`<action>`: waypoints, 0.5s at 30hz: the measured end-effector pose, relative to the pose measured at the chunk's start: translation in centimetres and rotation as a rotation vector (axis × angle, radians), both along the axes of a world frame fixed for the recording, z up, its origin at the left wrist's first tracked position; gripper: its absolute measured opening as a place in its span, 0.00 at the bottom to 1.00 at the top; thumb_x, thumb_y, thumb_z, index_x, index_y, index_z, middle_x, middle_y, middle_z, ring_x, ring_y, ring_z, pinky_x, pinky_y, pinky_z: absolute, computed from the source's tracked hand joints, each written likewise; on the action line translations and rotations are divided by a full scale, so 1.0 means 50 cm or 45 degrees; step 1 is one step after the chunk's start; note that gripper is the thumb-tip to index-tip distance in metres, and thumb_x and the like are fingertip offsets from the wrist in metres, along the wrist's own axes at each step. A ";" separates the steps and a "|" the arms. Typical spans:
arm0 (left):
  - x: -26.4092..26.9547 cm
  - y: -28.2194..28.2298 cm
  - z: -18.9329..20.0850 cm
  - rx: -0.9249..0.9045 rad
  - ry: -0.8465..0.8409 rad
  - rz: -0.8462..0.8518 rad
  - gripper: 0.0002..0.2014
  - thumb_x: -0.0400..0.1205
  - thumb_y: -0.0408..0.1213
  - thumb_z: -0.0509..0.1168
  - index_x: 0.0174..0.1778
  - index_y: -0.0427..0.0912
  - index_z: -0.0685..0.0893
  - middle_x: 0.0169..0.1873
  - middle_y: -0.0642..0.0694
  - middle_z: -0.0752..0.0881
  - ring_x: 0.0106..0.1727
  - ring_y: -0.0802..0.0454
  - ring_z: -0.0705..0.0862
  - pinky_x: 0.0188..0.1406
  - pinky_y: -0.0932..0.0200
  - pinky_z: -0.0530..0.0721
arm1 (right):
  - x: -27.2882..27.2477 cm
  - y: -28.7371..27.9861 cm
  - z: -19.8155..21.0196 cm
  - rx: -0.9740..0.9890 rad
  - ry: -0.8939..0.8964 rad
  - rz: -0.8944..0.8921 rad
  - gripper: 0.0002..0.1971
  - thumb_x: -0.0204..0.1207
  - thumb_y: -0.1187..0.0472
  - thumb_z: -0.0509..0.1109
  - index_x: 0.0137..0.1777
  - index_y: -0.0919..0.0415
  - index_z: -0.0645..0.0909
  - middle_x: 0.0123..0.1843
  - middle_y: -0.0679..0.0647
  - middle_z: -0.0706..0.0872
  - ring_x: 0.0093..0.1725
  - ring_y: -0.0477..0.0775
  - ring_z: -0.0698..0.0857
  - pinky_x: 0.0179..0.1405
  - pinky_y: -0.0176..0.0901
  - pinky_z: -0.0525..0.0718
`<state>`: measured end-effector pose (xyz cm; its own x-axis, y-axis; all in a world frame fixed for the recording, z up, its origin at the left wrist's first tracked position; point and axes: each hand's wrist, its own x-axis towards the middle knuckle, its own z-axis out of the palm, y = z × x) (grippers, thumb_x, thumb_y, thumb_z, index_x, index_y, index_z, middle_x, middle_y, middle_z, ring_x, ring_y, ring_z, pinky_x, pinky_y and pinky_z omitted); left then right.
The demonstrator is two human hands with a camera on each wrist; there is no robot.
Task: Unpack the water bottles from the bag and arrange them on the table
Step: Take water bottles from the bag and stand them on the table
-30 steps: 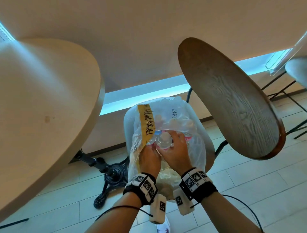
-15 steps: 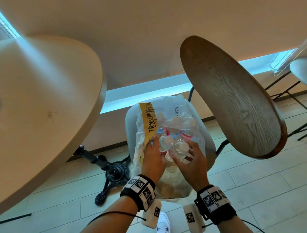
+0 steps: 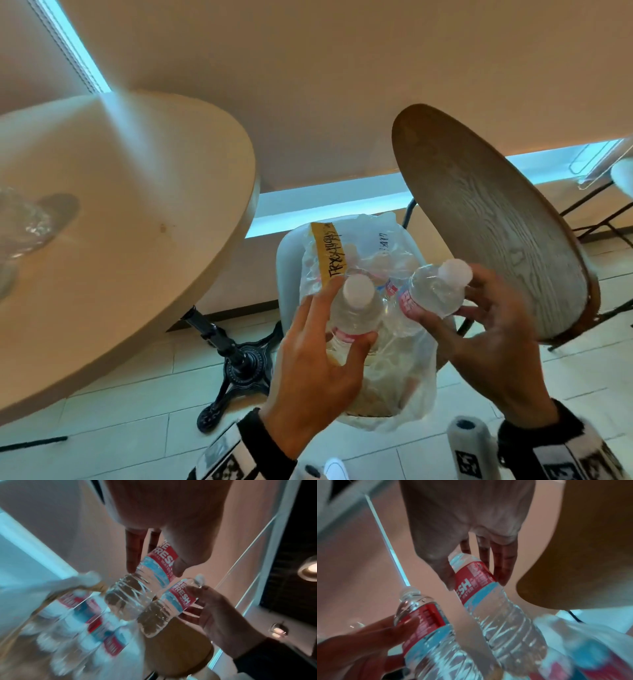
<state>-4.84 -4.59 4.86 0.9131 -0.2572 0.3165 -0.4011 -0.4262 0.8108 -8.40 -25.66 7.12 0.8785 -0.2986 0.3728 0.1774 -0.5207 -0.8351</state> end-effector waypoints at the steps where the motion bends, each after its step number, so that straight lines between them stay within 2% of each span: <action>1: -0.006 0.007 0.030 -0.001 -0.014 0.005 0.39 0.75 0.56 0.74 0.75 0.82 0.58 0.65 0.79 0.72 0.67 0.78 0.76 0.55 0.78 0.83 | 0.005 0.001 0.031 -0.016 -0.016 0.011 0.33 0.62 0.45 0.84 0.67 0.49 0.78 0.61 0.36 0.87 0.58 0.38 0.89 0.50 0.32 0.90; 3: -0.021 0.032 0.102 0.001 -0.046 0.047 0.39 0.73 0.59 0.74 0.72 0.86 0.57 0.62 0.84 0.71 0.66 0.78 0.76 0.50 0.85 0.79 | 0.018 0.019 0.100 -0.064 -0.087 0.057 0.34 0.63 0.42 0.83 0.68 0.47 0.78 0.62 0.40 0.88 0.58 0.43 0.90 0.51 0.41 0.92; 5: -0.035 0.059 0.173 -0.002 -0.090 0.092 0.38 0.70 0.63 0.74 0.69 0.88 0.58 0.60 0.85 0.73 0.65 0.74 0.78 0.50 0.85 0.80 | 0.034 0.046 0.170 -0.053 -0.148 0.120 0.36 0.60 0.39 0.82 0.69 0.43 0.77 0.62 0.42 0.89 0.58 0.45 0.91 0.51 0.45 0.93; 7: -0.048 0.093 0.237 -0.068 -0.129 0.123 0.36 0.69 0.60 0.77 0.68 0.82 0.65 0.61 0.76 0.81 0.62 0.69 0.82 0.50 0.77 0.86 | 0.055 0.078 0.234 0.001 -0.214 0.223 0.36 0.60 0.40 0.82 0.69 0.42 0.77 0.61 0.43 0.90 0.58 0.49 0.92 0.52 0.49 0.92; 10: -0.061 0.155 0.312 -0.152 -0.178 0.178 0.35 0.69 0.53 0.82 0.71 0.66 0.76 0.58 0.64 0.87 0.53 0.63 0.89 0.37 0.69 0.90 | 0.091 0.134 0.315 0.055 -0.329 0.380 0.33 0.61 0.36 0.83 0.66 0.38 0.76 0.58 0.44 0.91 0.55 0.50 0.93 0.51 0.49 0.92; 13: -0.068 0.221 0.368 -0.193 -0.213 0.286 0.35 0.67 0.53 0.82 0.71 0.63 0.78 0.55 0.62 0.88 0.49 0.61 0.90 0.34 0.65 0.91 | 0.128 0.200 0.373 0.050 -0.394 0.474 0.32 0.60 0.36 0.83 0.63 0.37 0.77 0.55 0.47 0.92 0.51 0.50 0.94 0.48 0.49 0.92; 15: -0.068 0.261 0.393 -0.188 -0.240 0.369 0.35 0.67 0.54 0.83 0.70 0.63 0.78 0.54 0.62 0.88 0.48 0.62 0.90 0.33 0.63 0.92 | 0.159 0.241 0.397 0.032 -0.434 0.519 0.29 0.63 0.44 0.85 0.62 0.39 0.78 0.55 0.51 0.92 0.51 0.53 0.93 0.47 0.54 0.93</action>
<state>-8.21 8.45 24.52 0.8633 0.0640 0.5006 -0.4295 -0.4277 0.7954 -0.45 -13.62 26.96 0.7552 0.0295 0.6548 0.6251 -0.3331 -0.7059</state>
